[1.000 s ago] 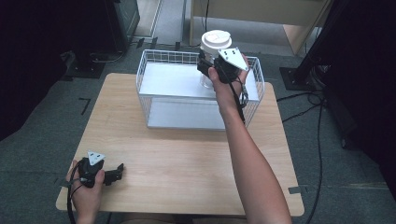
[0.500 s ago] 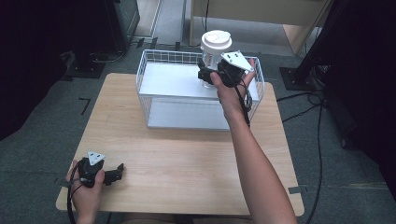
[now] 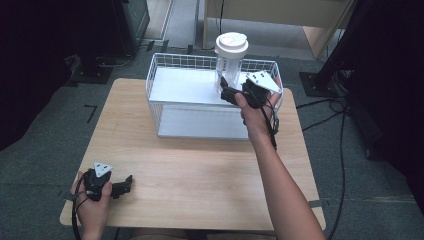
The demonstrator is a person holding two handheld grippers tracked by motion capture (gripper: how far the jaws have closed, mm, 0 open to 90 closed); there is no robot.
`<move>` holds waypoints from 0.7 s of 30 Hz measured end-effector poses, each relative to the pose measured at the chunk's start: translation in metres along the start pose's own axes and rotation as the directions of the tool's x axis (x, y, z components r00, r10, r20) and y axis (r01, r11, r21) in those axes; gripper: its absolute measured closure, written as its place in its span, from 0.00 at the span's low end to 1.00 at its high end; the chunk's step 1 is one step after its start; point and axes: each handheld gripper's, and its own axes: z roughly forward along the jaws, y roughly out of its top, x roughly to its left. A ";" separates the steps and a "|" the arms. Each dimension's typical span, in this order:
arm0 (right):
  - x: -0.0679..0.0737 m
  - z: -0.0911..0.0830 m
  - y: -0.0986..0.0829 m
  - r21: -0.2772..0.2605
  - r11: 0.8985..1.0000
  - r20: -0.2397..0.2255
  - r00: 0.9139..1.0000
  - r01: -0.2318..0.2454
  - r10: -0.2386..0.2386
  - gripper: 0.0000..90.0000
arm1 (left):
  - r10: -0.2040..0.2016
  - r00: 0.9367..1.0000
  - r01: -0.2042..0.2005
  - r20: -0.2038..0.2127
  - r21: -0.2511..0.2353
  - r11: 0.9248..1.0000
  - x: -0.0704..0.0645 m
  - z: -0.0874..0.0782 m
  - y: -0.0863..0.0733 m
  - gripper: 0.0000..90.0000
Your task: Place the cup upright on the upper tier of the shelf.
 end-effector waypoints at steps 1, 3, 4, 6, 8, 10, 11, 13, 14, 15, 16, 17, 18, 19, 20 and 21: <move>-0.002 -0.004 -0.004 0.000 1.000 0.003 1.000 0.001 -0.001 0.00 | 0.001 1.000 -0.001 -0.001 0.002 1.000 0.000 0.000 0.000 0.00; -0.004 -0.009 -0.008 -0.001 1.000 0.001 1.000 0.000 0.000 0.00 | 0.002 1.000 -0.002 -0.001 0.002 1.000 0.000 0.000 0.000 0.00; -0.005 -0.011 -0.010 0.003 1.000 0.002 1.000 -0.004 0.004 0.00 | 0.001 1.000 -0.001 -0.002 -0.001 1.000 0.000 0.000 0.000 0.00; -0.007 -0.015 -0.014 0.006 1.000 0.002 1.000 -0.001 0.001 0.00 | 0.001 1.000 -0.001 -0.001 -0.001 1.000 0.000 0.000 0.000 0.00; -0.008 -0.019 -0.017 0.008 1.000 0.001 1.000 0.004 -0.004 0.00 | 0.004 1.000 -0.004 -0.001 0.003 1.000 0.000 0.000 0.000 0.00; -0.010 -0.024 -0.021 0.008 1.000 -0.005 1.000 0.005 -0.005 0.00 | -0.001 1.000 0.001 -0.002 -0.002 1.000 0.000 0.000 0.000 0.00; -0.011 -0.027 -0.023 0.007 1.000 -0.004 1.000 0.005 -0.005 0.00 | -0.001 1.000 0.001 -0.002 -0.002 1.000 0.000 0.000 0.000 0.00; -0.011 -0.030 -0.024 0.007 1.000 -0.006 1.000 -0.002 0.002 0.00 | 0.000 1.000 0.000 -0.002 -0.002 1.000 0.000 0.000 0.000 0.00; -0.012 -0.034 -0.027 0.004 1.000 -0.010 1.000 -0.001 0.001 0.00 | -0.001 1.000 0.001 -0.002 -0.003 1.000 0.000 0.000 0.000 0.00; -0.011 -0.036 -0.029 0.005 1.000 -0.009 1.000 -0.004 0.004 0.00 | 0.004 1.000 -0.004 -0.002 0.001 1.000 0.000 0.000 0.000 0.00; -0.012 -0.039 -0.031 0.004 1.000 -0.010 1.000 0.001 -0.001 0.00 | 0.000 1.000 0.000 -0.002 -0.002 1.000 0.000 0.000 0.000 0.00; -0.012 -0.041 -0.033 0.003 1.000 -0.012 1.000 0.000 0.000 0.00 | 0.000 1.000 0.000 -0.002 -0.003 1.000 0.000 0.000 0.000 0.00; -0.013 -0.047 -0.037 0.005 1.000 -0.014 1.000 -0.003 0.003 0.00 | 0.000 1.000 0.000 -0.002 -0.003 1.000 0.000 0.000 0.000 0.00; -0.013 -0.050 -0.039 0.006 1.000 -0.014 1.000 -0.003 0.003 0.00 | 0.000 1.000 0.000 -0.001 -0.003 1.000 0.000 0.000 0.000 0.00; -0.013 -0.050 -0.039 0.006 1.000 -0.014 1.000 -0.003 0.003 0.00 | 0.000 1.000 0.000 -0.001 -0.003 1.000 0.000 0.000 0.000 0.00; -0.014 -0.052 -0.040 0.005 1.000 -0.013 1.000 -0.002 0.002 0.00 | 0.003 1.000 -0.003 -0.001 0.001 1.000 0.000 0.000 0.000 0.00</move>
